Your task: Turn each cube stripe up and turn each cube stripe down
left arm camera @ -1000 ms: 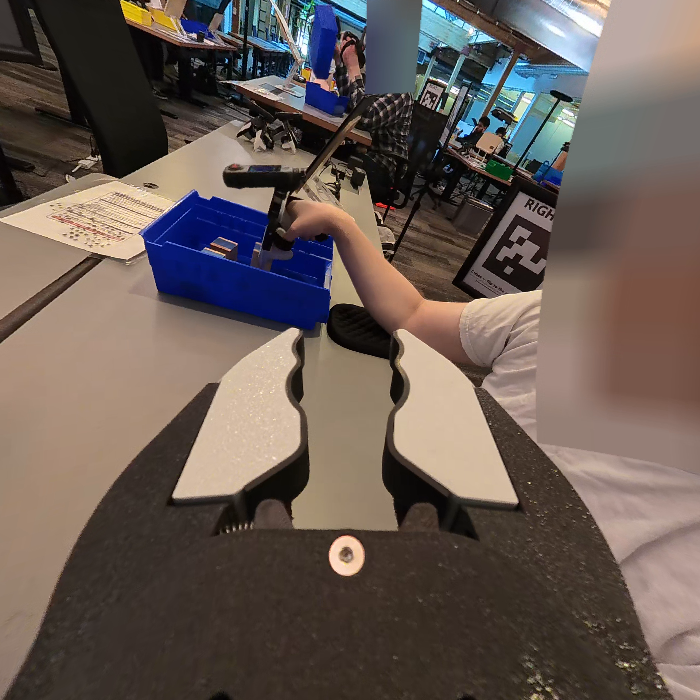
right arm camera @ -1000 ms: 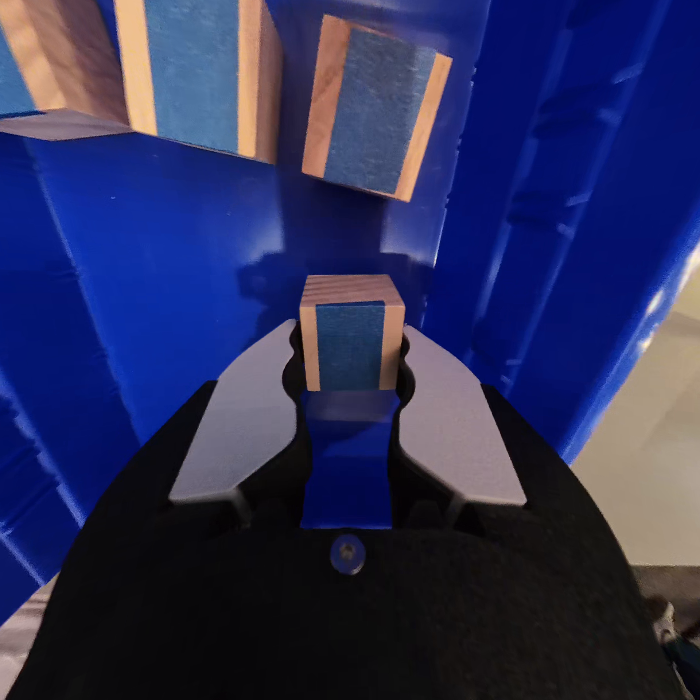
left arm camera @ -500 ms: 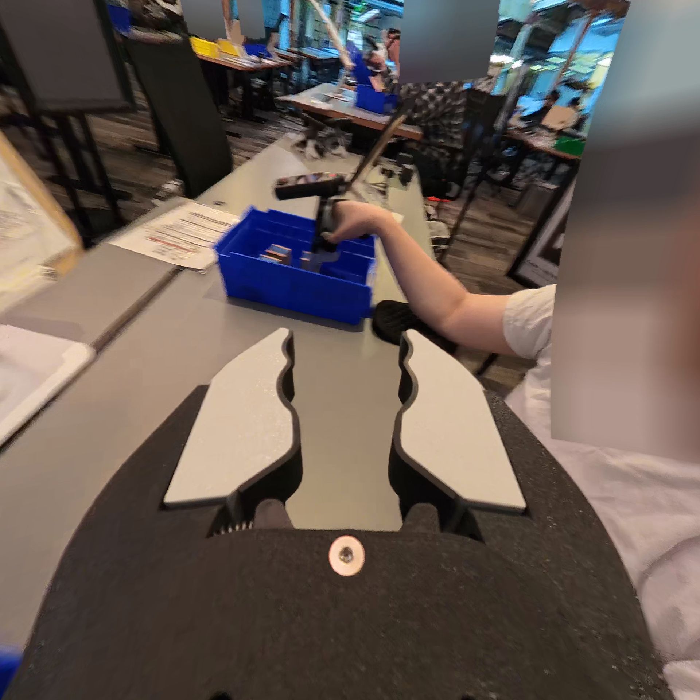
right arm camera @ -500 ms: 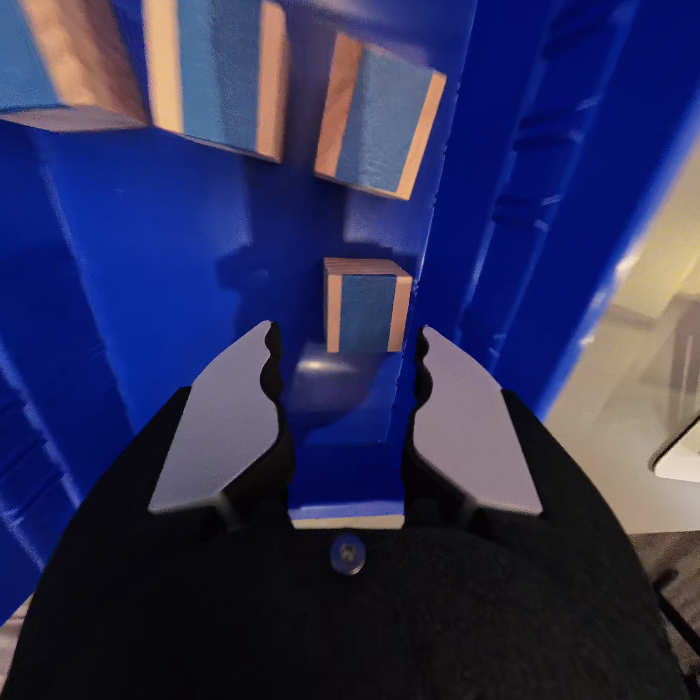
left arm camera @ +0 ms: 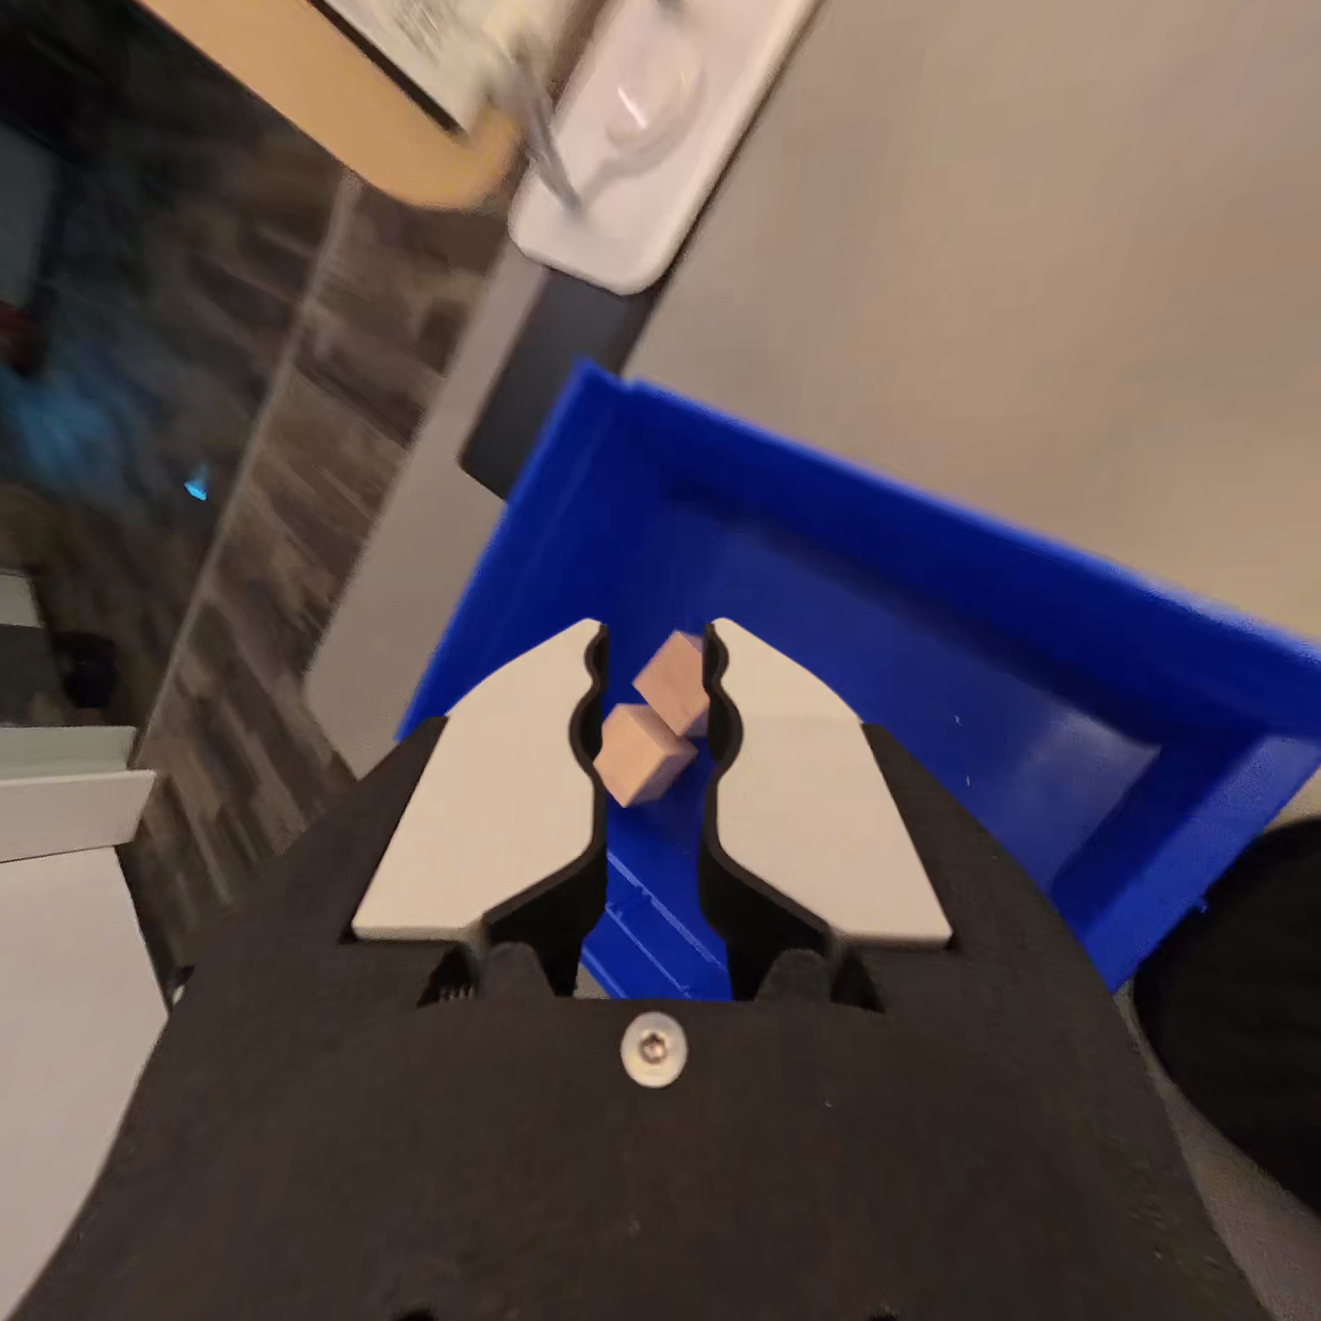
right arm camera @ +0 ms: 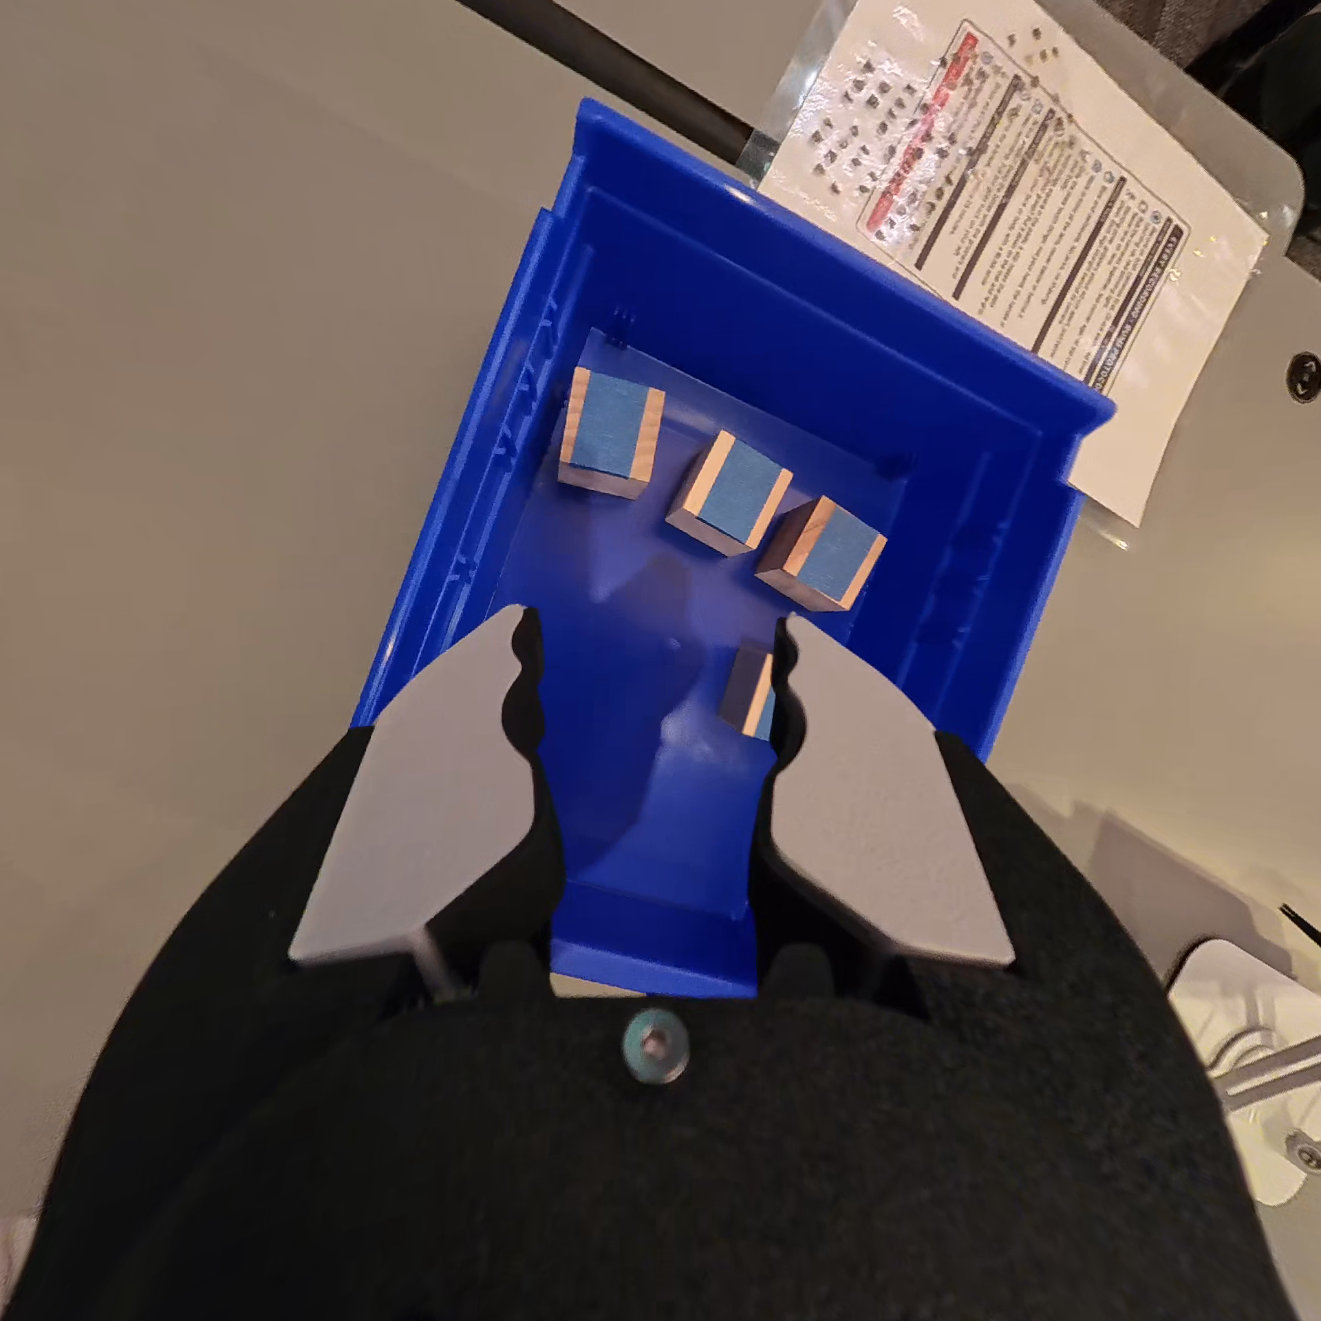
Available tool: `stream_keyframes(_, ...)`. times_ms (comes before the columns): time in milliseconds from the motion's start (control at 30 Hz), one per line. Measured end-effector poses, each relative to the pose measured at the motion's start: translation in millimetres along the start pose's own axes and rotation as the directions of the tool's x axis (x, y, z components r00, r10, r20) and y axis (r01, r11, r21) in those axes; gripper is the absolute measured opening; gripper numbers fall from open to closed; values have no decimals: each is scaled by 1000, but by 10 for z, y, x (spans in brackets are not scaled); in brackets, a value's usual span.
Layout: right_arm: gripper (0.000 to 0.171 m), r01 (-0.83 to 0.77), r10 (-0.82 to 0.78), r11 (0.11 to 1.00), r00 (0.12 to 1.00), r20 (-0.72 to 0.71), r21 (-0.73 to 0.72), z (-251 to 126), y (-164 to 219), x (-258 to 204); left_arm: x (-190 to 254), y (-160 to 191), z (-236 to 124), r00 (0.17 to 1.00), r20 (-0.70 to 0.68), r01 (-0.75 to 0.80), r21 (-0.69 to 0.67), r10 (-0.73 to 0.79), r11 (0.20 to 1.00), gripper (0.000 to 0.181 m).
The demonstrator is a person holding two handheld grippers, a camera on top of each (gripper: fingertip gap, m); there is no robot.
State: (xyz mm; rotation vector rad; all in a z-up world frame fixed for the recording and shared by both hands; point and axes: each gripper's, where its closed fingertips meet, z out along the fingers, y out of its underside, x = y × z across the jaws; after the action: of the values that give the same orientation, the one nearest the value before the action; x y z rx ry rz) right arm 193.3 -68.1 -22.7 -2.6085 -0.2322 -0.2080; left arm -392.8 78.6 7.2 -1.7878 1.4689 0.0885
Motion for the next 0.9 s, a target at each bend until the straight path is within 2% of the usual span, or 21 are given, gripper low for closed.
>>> stream_keyframes(33, 62, 5, -5, 1000, 1000, 3, -6, 18, 5, -8, 38, 101, 125, 999, -38, -14, -50, 12, 999, 27)
stream_keyframes(167, 62, 17, -16, 1000, 1000, 17, -24, 76, 18, -36, 114, 331, 497, 991, -128, -51, -146, 33, 988, 39)
stream_keyframes(333, 61, 54, -52, 998, 997, 49, -42, 142, 13, -127, 101, 569, 758, 986, -147, -122, -283, 83, 951, 60)
stream_keyframes(433, 59, 76, -72, 996, 995, 70, -51, 175, 9, -186, 166, 709, 863, 976, -202, -148, -361, 78, 921, 63)
stream_keyframes(567, 57, 96, -90, 994, 991, 94, -53, 208, -4, -249, 123, 748, 997, 975, -200, -162, -355, 94, 921, 71)
stream_keyframes(900, 54, 159, -144, 983, 980, 139, -96, 317, 26, -403, 179, 984, 1196, 965, -260, -149, -406, 42, 902, 70)
